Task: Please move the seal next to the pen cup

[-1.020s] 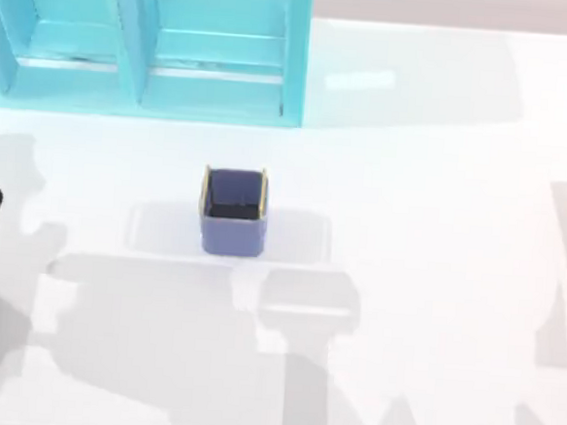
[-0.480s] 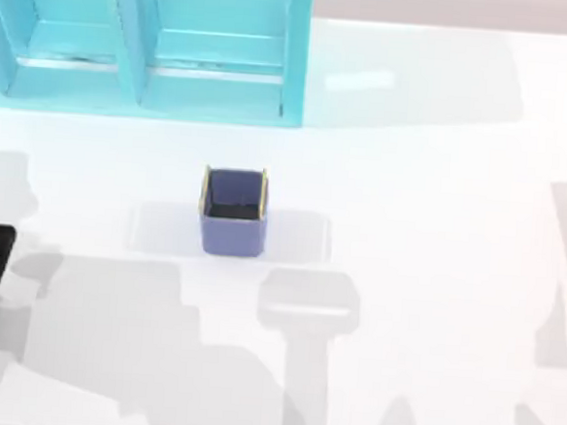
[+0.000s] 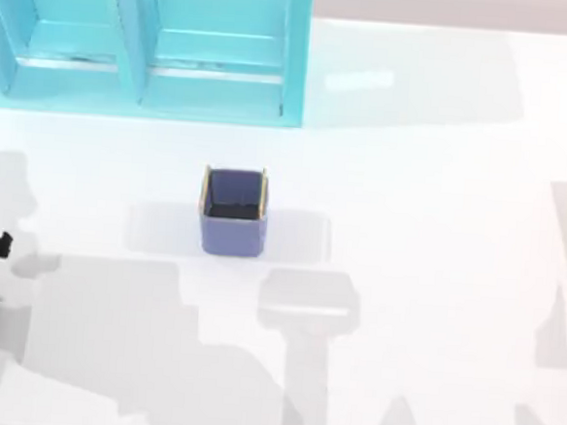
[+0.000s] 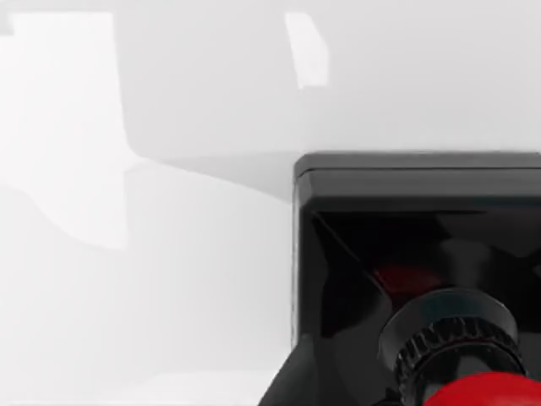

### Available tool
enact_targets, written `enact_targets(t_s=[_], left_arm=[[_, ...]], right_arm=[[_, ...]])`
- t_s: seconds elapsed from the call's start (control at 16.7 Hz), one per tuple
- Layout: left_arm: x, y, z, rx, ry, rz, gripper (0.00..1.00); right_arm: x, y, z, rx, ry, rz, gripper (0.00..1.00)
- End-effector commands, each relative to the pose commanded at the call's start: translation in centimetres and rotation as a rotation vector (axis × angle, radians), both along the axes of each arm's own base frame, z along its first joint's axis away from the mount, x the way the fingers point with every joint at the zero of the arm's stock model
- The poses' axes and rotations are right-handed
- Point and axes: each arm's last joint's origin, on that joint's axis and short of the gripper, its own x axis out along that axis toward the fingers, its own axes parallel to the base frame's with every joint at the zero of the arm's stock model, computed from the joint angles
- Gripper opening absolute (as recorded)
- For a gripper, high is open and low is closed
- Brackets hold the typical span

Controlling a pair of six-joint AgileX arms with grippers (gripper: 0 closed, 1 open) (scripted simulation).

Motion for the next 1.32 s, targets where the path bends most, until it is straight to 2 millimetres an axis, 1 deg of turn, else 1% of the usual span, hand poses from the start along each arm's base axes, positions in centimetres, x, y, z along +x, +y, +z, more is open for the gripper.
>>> enact_targets(t_s=[0.3, 0.36, 0.84, 0.96, 1.02, 1.14, 1.32], left_arm=[[0.0, 0.0, 0.0, 0.0, 0.0, 0.0, 0.02], [0.0, 0.0, 0.0, 0.0, 0.0, 0.0, 0.0], [0.0, 0.0, 0.0, 0.0, -0.002, -0.002, 0.0], [0.2, -0.4, 0.4, -0.001, 0.0, -0.001, 0.0], [0.6, -1.0, 0.9, -0.001, 0.0, -0.001, 0.0], [1.5, -2.9, 2.7, 0.0, 0.001, 0.0, 0.0], [2.0, -7.1, 6.6, 0.001, 0.019, -0.001, 0.0]], right_arm=[[0.0, 0.0, 0.0, 0.0, 0.0, 0.0, 1.0], [0.0, 0.0, 0.0, 0.0, 0.0, 0.0, 1.0], [0.0, 0.0, 0.0, 0.0, 0.0, 0.0, 1.0], [0.0, 0.0, 0.0, 0.0, 0.0, 0.0, 1.0], [0.0, 0.0, 0.0, 0.0, 0.0, 0.0, 1.0], [0.0, 0.0, 0.0, 0.0, 0.0, 0.0, 1.0], [0.0, 0.0, 0.0, 0.0, 0.0, 0.0, 1.0]])
